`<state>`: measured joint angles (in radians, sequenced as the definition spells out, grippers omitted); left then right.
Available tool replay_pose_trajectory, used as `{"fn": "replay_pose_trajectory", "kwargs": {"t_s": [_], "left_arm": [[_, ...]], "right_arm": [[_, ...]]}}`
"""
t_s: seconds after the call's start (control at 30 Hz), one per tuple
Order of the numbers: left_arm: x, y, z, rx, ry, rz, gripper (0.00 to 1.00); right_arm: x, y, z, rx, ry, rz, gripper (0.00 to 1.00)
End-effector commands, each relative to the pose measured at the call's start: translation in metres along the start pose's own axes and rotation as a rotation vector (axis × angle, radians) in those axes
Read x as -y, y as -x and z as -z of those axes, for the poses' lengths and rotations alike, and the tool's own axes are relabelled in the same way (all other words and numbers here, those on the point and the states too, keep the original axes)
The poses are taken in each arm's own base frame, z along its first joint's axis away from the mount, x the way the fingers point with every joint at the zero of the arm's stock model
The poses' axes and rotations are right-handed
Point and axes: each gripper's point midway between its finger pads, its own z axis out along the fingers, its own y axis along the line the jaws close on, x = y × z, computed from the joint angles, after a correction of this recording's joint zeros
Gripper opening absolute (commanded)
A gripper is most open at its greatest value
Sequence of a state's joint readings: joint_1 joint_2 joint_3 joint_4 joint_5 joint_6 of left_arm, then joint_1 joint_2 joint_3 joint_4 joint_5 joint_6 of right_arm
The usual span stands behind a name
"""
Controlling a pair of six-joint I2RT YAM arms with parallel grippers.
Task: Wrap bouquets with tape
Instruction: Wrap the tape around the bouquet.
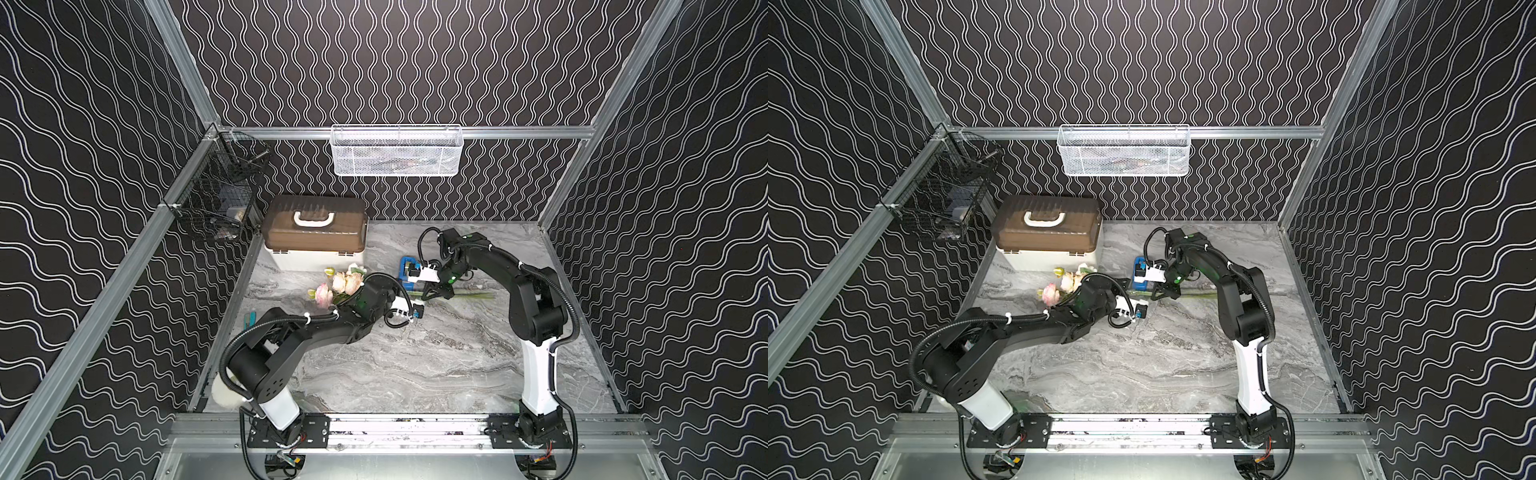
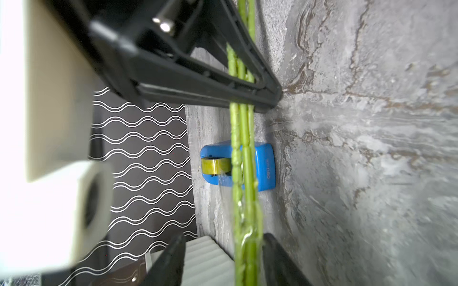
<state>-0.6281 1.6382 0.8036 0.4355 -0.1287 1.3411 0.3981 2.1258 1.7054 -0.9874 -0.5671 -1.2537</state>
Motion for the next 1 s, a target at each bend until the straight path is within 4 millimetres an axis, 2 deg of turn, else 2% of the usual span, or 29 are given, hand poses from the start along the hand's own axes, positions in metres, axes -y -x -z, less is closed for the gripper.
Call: {"fn": "replay_pose_trajectory", "kwargs": {"t_s": [0.0,0.17,0.27,0.37,0.53,0.67,0.87,0.97], "left_arm": [[0.009,0.009,0.016,0.060,-0.082,0.068,0.58],[-0.005,0.013,0.049,0.127,-0.192,0.216,0.59],[-0.008,0.016,0.064,0.165,-0.323,0.286,0.57],[-0.011,0.013,0.073,0.158,-0.439,0.326,0.55],[-0.012,0.001,0.067,0.095,-0.492,0.375,0.56],[-0.002,-0.004,0.059,0.064,-0.566,0.408,0.58],[0.016,-0.006,0.042,0.005,-0.745,0.459,0.56],[0.016,-0.010,0.028,-0.024,-0.735,0.483,0.58]], "right_arm": [[0.004,0.009,0.002,0.040,-0.045,0.084,0.00],[0.004,0.006,-0.004,0.024,-0.087,0.126,0.00],[0.006,0.005,-0.008,0.011,-0.134,0.154,0.00],[0.011,0.012,-0.003,0.012,-0.222,0.196,0.00],[0.018,0.017,-0.002,0.010,-0.354,0.263,0.00],[0.017,0.017,-0.008,0.005,-0.439,0.325,0.00],[0.022,0.019,-0.004,0.002,-0.605,0.422,0.00],[0.022,0.020,0.000,0.001,-0.672,0.476,0.00]]}}
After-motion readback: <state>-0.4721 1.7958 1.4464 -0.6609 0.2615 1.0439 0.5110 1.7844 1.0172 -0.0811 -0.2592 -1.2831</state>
